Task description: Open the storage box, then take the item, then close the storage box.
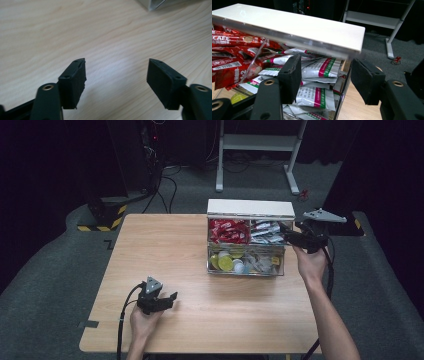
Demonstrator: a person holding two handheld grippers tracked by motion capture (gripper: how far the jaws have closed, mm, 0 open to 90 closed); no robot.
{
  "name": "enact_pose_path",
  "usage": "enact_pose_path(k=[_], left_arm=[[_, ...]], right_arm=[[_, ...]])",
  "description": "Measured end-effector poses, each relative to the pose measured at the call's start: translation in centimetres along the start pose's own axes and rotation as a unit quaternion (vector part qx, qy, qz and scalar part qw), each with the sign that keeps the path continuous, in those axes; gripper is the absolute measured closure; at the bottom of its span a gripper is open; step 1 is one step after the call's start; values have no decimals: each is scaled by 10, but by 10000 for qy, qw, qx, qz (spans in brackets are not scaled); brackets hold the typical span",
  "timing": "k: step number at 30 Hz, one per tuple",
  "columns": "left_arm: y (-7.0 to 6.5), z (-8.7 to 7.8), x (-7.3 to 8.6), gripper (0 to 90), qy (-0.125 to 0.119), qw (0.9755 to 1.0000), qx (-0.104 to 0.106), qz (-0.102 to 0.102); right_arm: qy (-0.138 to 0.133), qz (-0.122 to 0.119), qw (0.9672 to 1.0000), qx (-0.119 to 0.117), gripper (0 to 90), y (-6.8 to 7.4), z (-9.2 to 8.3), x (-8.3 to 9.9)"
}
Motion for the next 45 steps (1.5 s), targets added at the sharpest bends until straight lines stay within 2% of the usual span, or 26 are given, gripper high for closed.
enact_pose_path(k=[2,10,18,20,27,31,33,35,40,45], left_arm=[[-1,-1,-11,346,-97,9999,23,28],[-8,-1,-52,357,-382,9986,347,101],[-5,0,-80,353,-668,9966,480,30],[-5,-2,-89,355,-830,9949,561,-78],[-2,-10,-123,390,-1128,9914,651,-107],[-3,-11,-144,416,-1184,9905,702,-4],[-5,-13,-158,427,-1240,9893,765,66],[-6,-15,-170,437,-1324,9879,804,53],[-8,-17,-190,452,-1421,9855,926,45],[-10,-17,-203,463,-1465,9845,955,132]], right_arm=[[-1,-7,10000,-4,418,0,0,-2],[-30,50,10000,-50,418,-1,4,-7],[-1,22,10000,-43,417,-1,7,-8],[23,69,9999,-82,417,-1,6,-8],[52,67,9999,-84,416,-1,6,-9],[52,43,9999,-79,417,-1,6,-9],[48,53,9999,-81,417,-1,6,-9],[35,52,9999,-87,416,-1,6,-8],[39,40,9999,-107,417,-1,6,-8],[49,75,9999,-128,417,-1,6,-8]])
Point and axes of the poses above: each handheld gripper's, and its own axes: z roughly forward along the jaws, x roughly out of its underside, y roughly to its left, the point moved 10 cm from there along z, roughly forward along the jaws, and after that the axes turned 13 degrees about z, right-handed, at the moved point
